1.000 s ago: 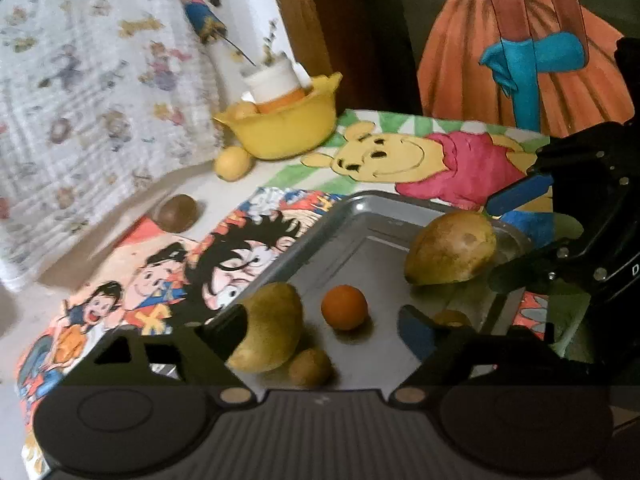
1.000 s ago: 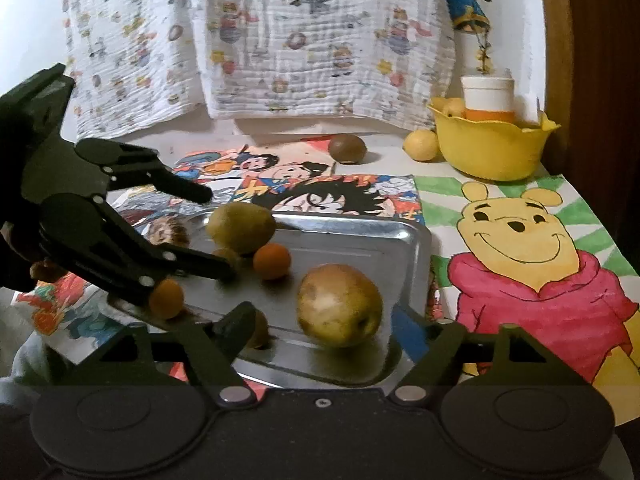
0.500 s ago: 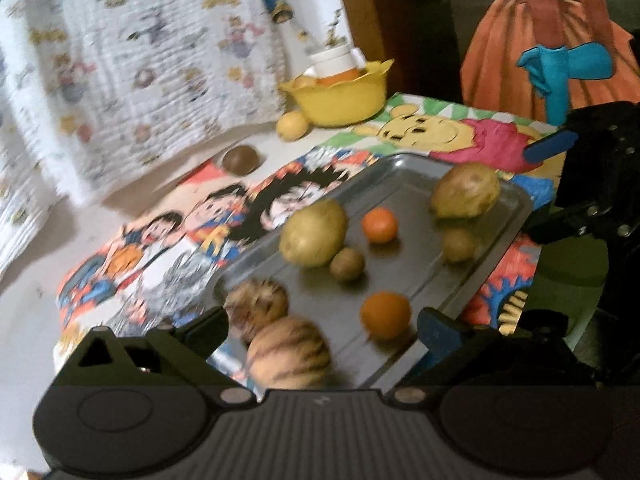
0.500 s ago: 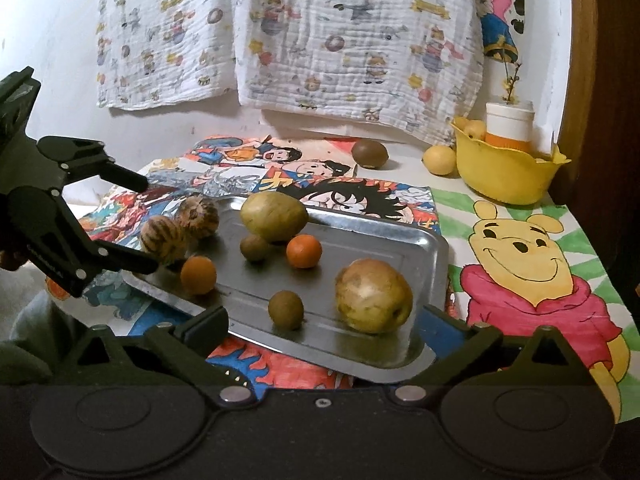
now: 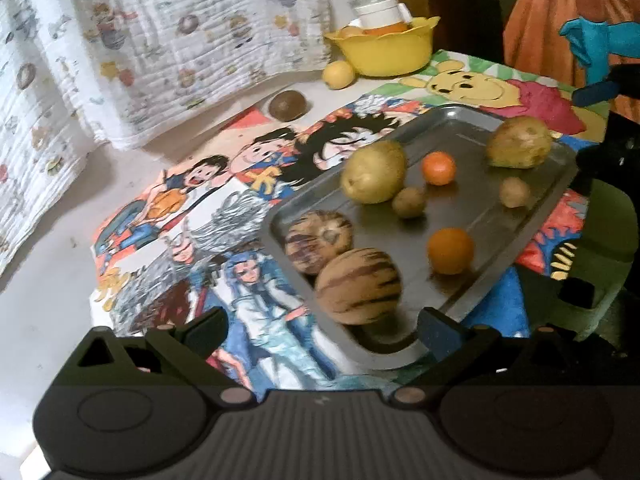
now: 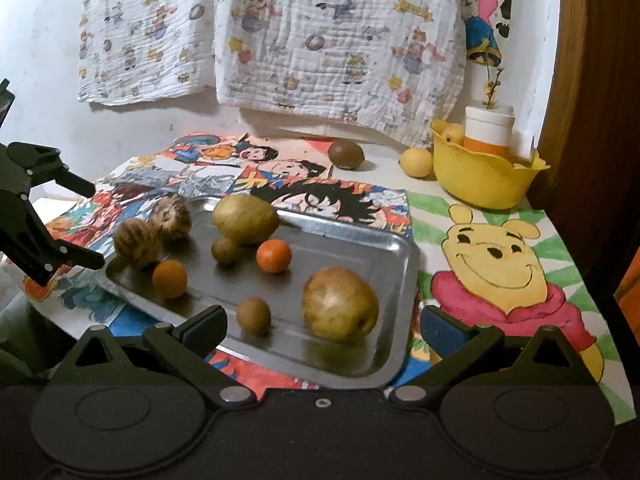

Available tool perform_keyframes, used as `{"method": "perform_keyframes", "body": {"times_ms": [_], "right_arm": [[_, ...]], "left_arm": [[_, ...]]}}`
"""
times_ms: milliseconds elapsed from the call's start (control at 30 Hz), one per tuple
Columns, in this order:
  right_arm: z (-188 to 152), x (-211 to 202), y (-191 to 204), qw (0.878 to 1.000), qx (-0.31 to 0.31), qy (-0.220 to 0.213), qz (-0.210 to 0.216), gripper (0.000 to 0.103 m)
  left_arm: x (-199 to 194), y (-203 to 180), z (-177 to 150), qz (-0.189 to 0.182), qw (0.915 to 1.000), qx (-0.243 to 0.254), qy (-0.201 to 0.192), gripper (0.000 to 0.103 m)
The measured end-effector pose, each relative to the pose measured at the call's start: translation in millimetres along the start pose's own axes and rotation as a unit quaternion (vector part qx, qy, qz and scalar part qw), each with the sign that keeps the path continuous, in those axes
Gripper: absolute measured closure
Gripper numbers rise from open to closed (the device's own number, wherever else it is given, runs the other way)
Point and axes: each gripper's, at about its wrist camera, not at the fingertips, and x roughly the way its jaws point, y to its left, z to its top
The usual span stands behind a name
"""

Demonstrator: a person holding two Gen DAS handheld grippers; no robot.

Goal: Organize fruits
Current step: 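Withdraw both tools from the tray toward the kiwi and lemon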

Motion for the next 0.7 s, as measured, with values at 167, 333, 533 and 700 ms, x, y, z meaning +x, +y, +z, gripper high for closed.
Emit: {"method": "perform_keyframes", "body": {"times_ms": [167, 333, 533, 700], "right_arm": [[16.1, 9.8, -4.1, 1.0, 0.004, -0.007, -0.009, 0.001], [39.5, 23.3, -10.8, 1.0, -0.008, -0.024, -0.004, 0.001], [69.6, 45.3, -27.8, 0.998, -0.053, -0.024, -0.013, 0.001], [92.1, 66.4, -34.8, 0.993, -0.118, -0.007, -0.029, 0.001]], "left_arm": [[1.0, 18.2, 8.3, 0.029, 0.9995, -0.004, 0.01, 0.0], [8.4, 35.2, 25.9, 0.057, 0.9982, 0.006, 0.019, 0.0], [26.8, 48.6, 57.4, 0.066, 0.9974, 0.024, 0.016, 0.0], [55.7, 56.5, 87.1, 0.06, 0.9968, 0.052, 0.01, 0.0]]}}
